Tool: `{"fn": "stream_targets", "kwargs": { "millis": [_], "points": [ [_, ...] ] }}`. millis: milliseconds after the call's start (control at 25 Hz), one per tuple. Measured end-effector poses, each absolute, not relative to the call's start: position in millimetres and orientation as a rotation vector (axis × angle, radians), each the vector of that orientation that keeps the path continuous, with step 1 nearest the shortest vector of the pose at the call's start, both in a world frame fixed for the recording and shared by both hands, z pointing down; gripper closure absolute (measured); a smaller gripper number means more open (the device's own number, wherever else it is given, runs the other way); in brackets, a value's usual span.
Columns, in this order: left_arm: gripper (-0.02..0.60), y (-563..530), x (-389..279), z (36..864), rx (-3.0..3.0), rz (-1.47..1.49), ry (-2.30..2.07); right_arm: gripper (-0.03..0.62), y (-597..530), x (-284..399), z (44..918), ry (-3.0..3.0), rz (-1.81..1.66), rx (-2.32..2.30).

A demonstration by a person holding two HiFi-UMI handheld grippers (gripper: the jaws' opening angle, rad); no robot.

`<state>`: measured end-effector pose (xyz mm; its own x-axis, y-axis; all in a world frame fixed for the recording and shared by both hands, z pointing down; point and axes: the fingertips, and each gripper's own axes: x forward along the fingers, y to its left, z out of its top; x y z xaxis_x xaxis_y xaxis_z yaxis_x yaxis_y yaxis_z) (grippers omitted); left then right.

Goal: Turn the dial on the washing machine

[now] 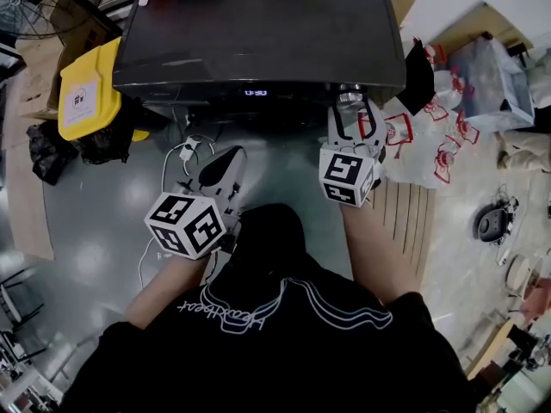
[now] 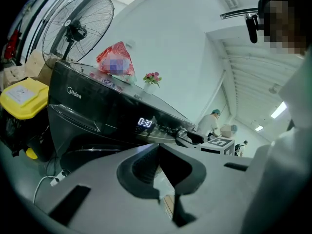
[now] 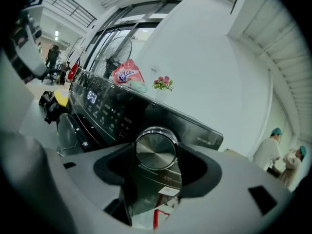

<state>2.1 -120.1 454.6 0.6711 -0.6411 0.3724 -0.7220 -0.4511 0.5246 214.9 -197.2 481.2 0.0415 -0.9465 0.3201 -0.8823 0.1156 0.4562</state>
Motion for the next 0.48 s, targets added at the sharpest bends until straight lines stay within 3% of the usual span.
{"fn": "stream_targets", "kwargs": {
  "millis": [480],
  "points": [
    [0.575, -111.7, -1.3, 456.1, 2.200, 0.161, -1.041, 0.313, -195.9, 223.7, 483.5, -2.100, 0.285, 1.942]
  ]
}}
